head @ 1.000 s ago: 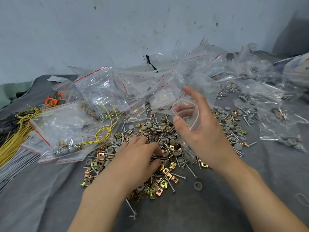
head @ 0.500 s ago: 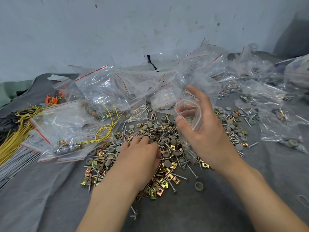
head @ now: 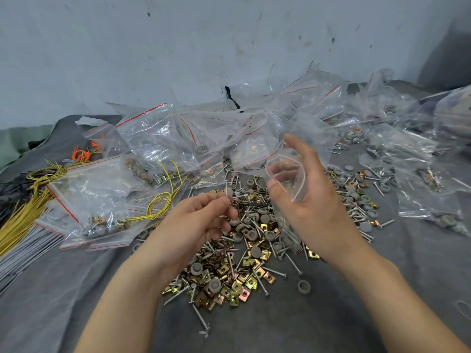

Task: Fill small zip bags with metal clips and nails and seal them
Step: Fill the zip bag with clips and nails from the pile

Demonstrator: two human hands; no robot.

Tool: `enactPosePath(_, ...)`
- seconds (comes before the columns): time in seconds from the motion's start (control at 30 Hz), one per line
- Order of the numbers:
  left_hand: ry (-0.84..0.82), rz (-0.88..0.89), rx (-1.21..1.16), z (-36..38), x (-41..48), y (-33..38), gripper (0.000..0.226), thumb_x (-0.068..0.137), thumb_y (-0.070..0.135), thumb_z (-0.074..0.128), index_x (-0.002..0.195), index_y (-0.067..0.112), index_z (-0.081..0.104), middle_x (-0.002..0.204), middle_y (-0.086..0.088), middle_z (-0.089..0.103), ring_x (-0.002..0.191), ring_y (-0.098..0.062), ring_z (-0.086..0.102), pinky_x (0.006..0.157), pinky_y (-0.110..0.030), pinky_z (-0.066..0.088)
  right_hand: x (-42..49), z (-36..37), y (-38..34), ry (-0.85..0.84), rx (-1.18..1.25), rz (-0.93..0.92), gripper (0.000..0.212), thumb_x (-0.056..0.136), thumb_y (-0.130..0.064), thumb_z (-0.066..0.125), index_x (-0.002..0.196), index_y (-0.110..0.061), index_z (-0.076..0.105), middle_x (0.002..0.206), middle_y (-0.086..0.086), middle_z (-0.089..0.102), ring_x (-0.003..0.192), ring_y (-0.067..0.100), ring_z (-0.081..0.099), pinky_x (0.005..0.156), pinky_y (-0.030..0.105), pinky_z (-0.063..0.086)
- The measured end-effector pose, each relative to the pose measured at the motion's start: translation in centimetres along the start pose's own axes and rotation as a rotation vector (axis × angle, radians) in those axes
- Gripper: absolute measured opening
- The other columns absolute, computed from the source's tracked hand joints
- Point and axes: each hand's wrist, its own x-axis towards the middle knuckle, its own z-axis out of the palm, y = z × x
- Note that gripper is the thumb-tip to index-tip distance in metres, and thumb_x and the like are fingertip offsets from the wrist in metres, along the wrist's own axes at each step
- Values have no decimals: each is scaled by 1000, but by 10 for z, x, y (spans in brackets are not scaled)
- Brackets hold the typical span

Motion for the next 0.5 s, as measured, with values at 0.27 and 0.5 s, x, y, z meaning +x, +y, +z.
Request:
enactPosePath(0.27, 46, -20, -152, -5, 2, -1, 23, 73, 19, 70, 95, 14, 78, 85, -3, 71, 66, -9, 64, 57, -18, 53, 0, 1, 1, -2, -6, 0, 67, 91, -38, 62, 147, -49, 25, 112, -30, 58, 109, -6, 57, 89, 18, 41)
enactPosePath(0.5, -73, -17, -391, -8, 1, 4, 21, 81, 9, 64, 93, 17, 79, 85, -2, 69, 67, -10, 64, 62, -24, 55, -1, 2, 3, -7, -5, -6, 67, 89, -41, 60, 146, -50, 25, 112, -32, 58, 110, -7, 57, 87, 8, 40)
